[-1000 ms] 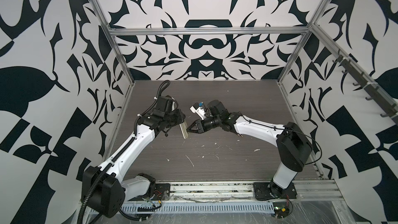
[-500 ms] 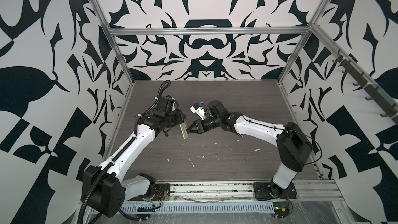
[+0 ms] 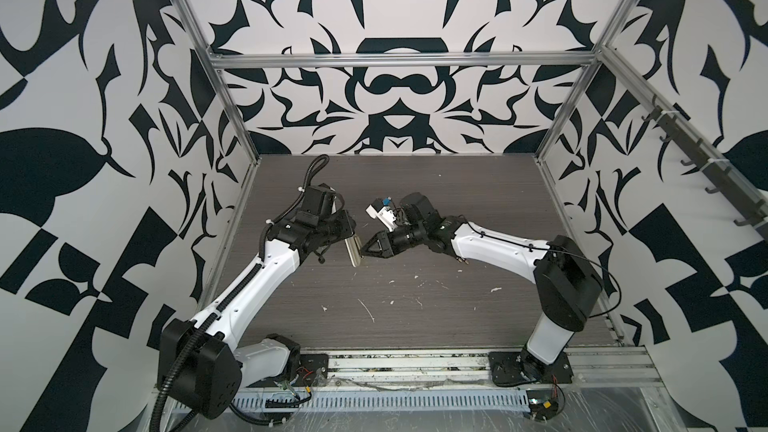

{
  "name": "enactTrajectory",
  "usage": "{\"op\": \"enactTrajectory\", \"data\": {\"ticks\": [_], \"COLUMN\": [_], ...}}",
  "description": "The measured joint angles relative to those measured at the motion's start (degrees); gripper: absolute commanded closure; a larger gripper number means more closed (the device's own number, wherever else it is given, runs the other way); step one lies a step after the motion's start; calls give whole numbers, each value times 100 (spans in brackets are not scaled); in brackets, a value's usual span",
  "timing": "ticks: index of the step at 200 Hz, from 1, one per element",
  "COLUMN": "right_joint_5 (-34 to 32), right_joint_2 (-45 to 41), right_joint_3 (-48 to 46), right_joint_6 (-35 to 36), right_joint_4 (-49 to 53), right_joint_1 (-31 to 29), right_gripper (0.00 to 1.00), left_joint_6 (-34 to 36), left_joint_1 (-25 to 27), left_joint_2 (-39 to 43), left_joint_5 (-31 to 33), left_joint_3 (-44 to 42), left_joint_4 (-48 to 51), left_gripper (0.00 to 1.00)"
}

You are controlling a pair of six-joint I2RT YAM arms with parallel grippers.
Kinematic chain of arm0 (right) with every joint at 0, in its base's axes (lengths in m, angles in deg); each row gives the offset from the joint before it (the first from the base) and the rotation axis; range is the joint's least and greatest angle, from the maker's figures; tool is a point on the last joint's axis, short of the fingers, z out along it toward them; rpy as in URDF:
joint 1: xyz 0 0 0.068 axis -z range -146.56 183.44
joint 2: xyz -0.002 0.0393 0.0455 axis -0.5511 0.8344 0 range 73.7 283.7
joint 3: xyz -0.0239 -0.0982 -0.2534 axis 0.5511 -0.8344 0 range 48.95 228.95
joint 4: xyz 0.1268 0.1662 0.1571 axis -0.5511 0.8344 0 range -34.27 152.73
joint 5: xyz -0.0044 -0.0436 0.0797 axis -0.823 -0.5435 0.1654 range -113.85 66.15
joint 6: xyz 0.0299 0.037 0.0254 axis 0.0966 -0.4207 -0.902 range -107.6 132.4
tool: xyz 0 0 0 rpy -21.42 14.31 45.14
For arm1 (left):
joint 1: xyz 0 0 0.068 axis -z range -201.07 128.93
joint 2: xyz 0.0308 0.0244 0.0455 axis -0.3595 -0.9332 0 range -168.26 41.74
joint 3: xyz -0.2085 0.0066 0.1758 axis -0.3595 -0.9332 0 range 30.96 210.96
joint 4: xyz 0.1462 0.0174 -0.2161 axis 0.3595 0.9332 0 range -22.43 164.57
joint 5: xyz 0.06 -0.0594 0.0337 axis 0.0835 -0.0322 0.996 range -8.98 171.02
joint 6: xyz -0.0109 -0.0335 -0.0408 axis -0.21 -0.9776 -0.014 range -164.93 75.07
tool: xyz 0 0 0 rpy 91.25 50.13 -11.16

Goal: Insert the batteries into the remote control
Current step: 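Pull the battery cover off the white remote with the right gripper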

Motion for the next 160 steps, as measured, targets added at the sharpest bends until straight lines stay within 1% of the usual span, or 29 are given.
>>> {"op": "enactTrajectory", "data": {"ticks": [77,160], "right_joint_5": [-55,-374], "right_joint_2": [-4,-208], "right_joint_3": [0,-35], "right_joint_6": [166,616], "right_joint_4": [210,798], "right_joint_1": [0,57], "right_gripper": [84,84], "left_joint_6": [26,33], "left_joint_1": [-94,-131], "left_joint_2": [13,44], "left_joint_5": [81,79], "left_joint_3": [-24,-197], "left_joint_4": [-4,-50], "left_gripper": [100,100]}}
